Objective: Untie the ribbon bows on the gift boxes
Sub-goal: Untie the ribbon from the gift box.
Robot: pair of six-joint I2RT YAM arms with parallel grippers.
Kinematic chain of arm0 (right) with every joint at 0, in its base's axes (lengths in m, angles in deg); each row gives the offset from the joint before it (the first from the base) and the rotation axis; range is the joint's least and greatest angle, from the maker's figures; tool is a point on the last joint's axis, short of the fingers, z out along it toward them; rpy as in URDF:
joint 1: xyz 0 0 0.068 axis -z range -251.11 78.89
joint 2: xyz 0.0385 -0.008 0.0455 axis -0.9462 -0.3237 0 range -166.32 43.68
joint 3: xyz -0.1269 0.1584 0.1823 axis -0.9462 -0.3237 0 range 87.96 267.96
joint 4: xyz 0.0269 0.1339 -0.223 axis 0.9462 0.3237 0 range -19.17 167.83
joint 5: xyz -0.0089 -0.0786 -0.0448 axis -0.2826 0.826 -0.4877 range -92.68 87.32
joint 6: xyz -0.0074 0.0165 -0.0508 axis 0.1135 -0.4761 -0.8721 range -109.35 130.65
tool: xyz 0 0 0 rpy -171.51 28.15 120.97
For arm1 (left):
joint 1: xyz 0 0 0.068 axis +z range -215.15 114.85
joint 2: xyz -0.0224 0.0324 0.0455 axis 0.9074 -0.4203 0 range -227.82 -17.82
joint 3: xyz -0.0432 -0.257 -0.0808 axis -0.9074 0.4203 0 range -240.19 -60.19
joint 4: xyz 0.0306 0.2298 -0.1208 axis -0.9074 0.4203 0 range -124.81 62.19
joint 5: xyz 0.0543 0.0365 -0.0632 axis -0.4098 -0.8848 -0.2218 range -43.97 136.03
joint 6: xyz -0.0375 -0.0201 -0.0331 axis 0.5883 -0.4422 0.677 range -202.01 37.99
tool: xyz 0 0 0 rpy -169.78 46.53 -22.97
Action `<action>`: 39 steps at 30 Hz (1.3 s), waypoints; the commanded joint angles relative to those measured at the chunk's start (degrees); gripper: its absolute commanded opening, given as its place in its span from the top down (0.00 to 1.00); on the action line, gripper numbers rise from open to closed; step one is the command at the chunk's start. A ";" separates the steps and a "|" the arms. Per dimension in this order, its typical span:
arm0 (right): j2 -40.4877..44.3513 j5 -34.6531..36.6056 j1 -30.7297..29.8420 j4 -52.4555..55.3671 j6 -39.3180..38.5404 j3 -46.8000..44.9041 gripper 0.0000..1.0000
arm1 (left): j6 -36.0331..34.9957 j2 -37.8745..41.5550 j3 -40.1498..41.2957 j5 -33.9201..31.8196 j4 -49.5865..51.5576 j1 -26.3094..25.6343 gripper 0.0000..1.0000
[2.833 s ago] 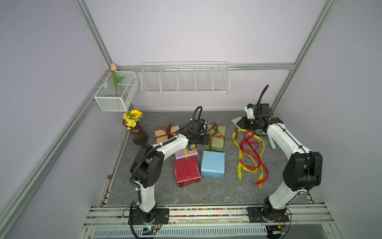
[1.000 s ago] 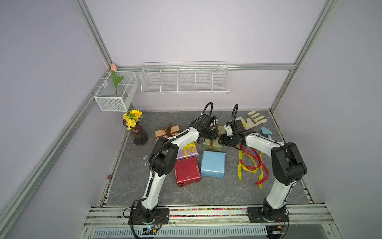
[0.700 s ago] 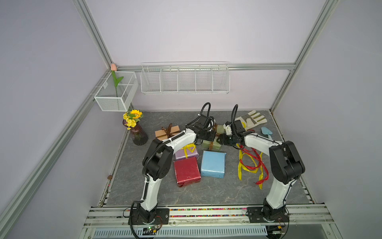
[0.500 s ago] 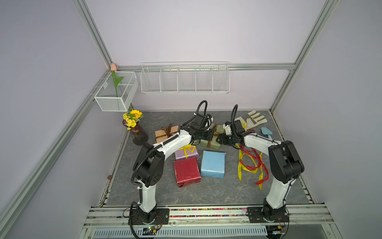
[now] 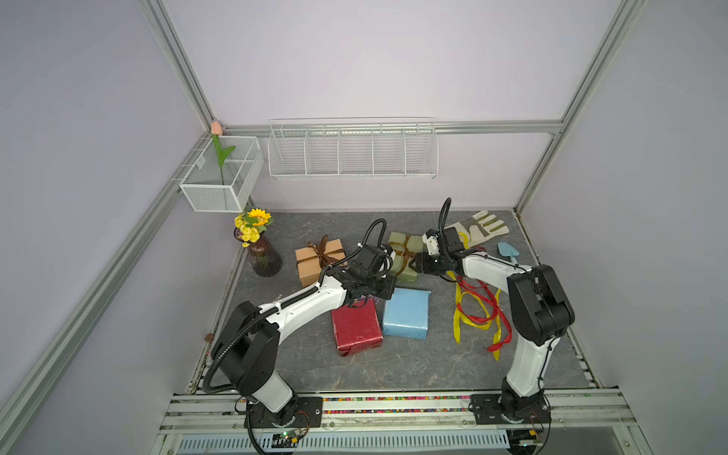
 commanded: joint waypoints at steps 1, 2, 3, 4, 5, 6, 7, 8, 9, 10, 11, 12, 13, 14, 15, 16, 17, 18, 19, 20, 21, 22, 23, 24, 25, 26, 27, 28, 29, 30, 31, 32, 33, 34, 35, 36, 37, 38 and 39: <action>-3.39 3.20 0.14 4.05 0.01 -0.39 0.46 | -0.18 1.25 1.51 2.38 0.02 -0.59 0.99; -3.50 3.26 0.16 4.14 -0.06 -0.35 0.46 | -0.10 0.96 1.73 2.67 0.01 -0.68 0.99; -3.46 3.29 0.17 4.21 -0.12 -0.26 0.46 | -0.09 0.70 1.92 3.23 0.15 -0.77 0.98; -3.41 3.33 0.17 4.28 -0.23 -0.18 0.46 | -0.10 0.47 2.09 4.15 0.27 -0.86 0.97; -3.41 3.40 0.17 4.45 -0.42 -0.01 0.46 | -0.16 0.41 2.35 5.63 0.28 -0.95 0.94; -3.46 3.36 0.16 4.78 -0.68 0.25 0.46 | -0.46 0.35 2.63 7.76 0.36 -1.03 0.87; -3.47 3.34 0.24 5.01 -0.91 0.44 0.46 | -0.89 0.48 3.00 9.85 0.27 -1.04 0.79; -3.51 3.33 0.16 5.24 -1.04 0.62 0.46 | -1.55 0.83 3.48 13.12 -0.22 -1.25 0.68; -3.45 3.18 0.20 5.33 -1.26 0.79 0.46 | -1.40 1.46 3.73 14.19 -0.55 -1.53 0.59; -3.42 3.07 0.22 5.38 -1.39 0.80 0.46 | -0.97 2.24 3.78 13.67 -0.76 -1.74 0.54; -3.30 3.02 0.17 5.38 -1.44 0.80 0.46 | -0.71 2.82 3.63 13.28 -0.95 -1.74 0.51; -3.16 2.98 0.19 5.38 -1.49 0.72 0.46 | -0.71 3.37 3.09 12.53 -0.95 -1.74 0.48; -2.99 2.93 0.16 5.38 -1.56 0.71 0.46 | -0.59 3.80 2.19 11.23 -0.65 -1.73 0.46; -2.83 2.89 0.17 5.46 -1.62 0.71 0.46 | -0.45 3.84 1.16 9.61 -0.27 -1.74 0.45; -2.65 2.74 0.17 5.55 -1.74 0.66 0.47 | -0.12 3.59 -0.29 7.19 0.28 -1.74 0.45; -2.34 2.68 0.20 5.70 -1.91 0.64 0.47 | 0.24 2.94 -1.94 4.15 1.06 -1.74 0.45; -1.93 2.63 0.22 5.90 -2.03 0.58 0.47 | 0.65 1.99 -3.56 1.04 2.03 -1.74 0.45; -1.42 2.67 0.23 6.07 -2.23 0.45 0.47 | 0.94 0.61 -5.52 -2.14 3.27 -1.74 0.45; -0.86 2.76 0.17 6.29 -2.43 0.36 0.47 | 1.05 -1.00 -7.64 -4.57 4.41 -1.74 0.45; -0.42 2.92 0.18 6.63 -2.66 0.34 0.47 | 1.26 -2.43 -9.38 -6.39 5.31 -1.67 0.45; 0.17 3.13 0.17 7.02 -2.95 0.27 0.47 | 1.48 -3.83 -11.22 -7.81 6.01 -1.65 0.45; 0.71 3.40 0.16 7.51 -3.30 0.20 0.47 | 1.45 -5.35 -13.10 -8.65 6.25 -1.68 0.45; 1.23 3.57 0.18 7.97 -3.57 0.19 0.47 | 1.56 -6.61 -14.31 -9.29 6.42 -1.72 0.45; 1.85 3.88 0.16 8.54 -3.96 0.10 0.47 | 1.68 -7.94 -15.78 -9.82 6.66 -1.66 0.44; 2.54 4.30 0.17 9.36 -4.30 0.10 0.47 | 1.64 -9.15 -17.20 -10.03 6.87 -1.66 0.45; 3.24 4.75 0.18 10.11 -4.60 0.03 0.48 | 1.52 -9.92 -17.99 -10.04 6.80 -1.67 0.45; 4.19 5.27 0.21 10.61 -4.96 -0.20 0.48 | 1.33 -10.82 -18.82 -10.22 6.50 -1.65 0.44; 5.04 5.88 0.16 10.99 -5.30 -0.38 0.48 | 1.35 -11.74 -19.43 -10.60 6.15 -1.65 0.45; 5.67 6.28 0.23 11.46 -5.55 -0.56 0.48 | 1.27 -12.74 -20.12 -10.74 6.08 -1.65 0.44; 6.50 6.55 0.21 12.06 -5.93 -0.61 0.49 | 1.14 -14.01 -21.07 -10.82 6.14 -1.57 0.45; 7.28 6.54 0.22 12.56 -6.26 -0.69 0.49 | 1.06 -15.31 -22.00 -10.82 6.30 -1.57 0.45; 7.95 6.45 0.21 12.96 -6.50 -0.78 0.50 | 0.98 -16.49 -22.79 -10.67 6.42 -1.57 0.46; 8.74 6.33 0.17 13.26 -6.79 -0.93 0.50 | 0.94 -17.67 -23.61 -10.28 6.52 -1.57 0.47; 9.46 6.19 0.17 13.61 -6.96 -1.02 0.50 | 1.08 -18.62 -24.15 -9.93 6.24 -1.57 0.47; 10.03 6.06 0.19 13.83 -7.26 -1.04 0.51 | 1.12 -19.19 -24.32 -9.71 5.89 -1.57 0.47; 10.73 6.01 0.24 14.19 -7.56 -1.05 0.52 | 1.26 -19.70 -24.46 -9.67 5.32 -1.57 0.47; 11.30 6.05 0.22 14.42 -7.73 -1.05 0.53 | 1.40 -19.95 -24.43 -9.89 5.01 -1.52 0.48; 11.65 5.99 0.20 14.39 -7.97 -0.96 0.55 | 1.53 -20.11 -24.43 -10.12 4.86 -1.56 0.48; 11.97 5.46 0.24 14.06 -8.52 -0.96 0.58 | 1.71 -20.20 -24.53 -10.87 4.91 -1.57 0.48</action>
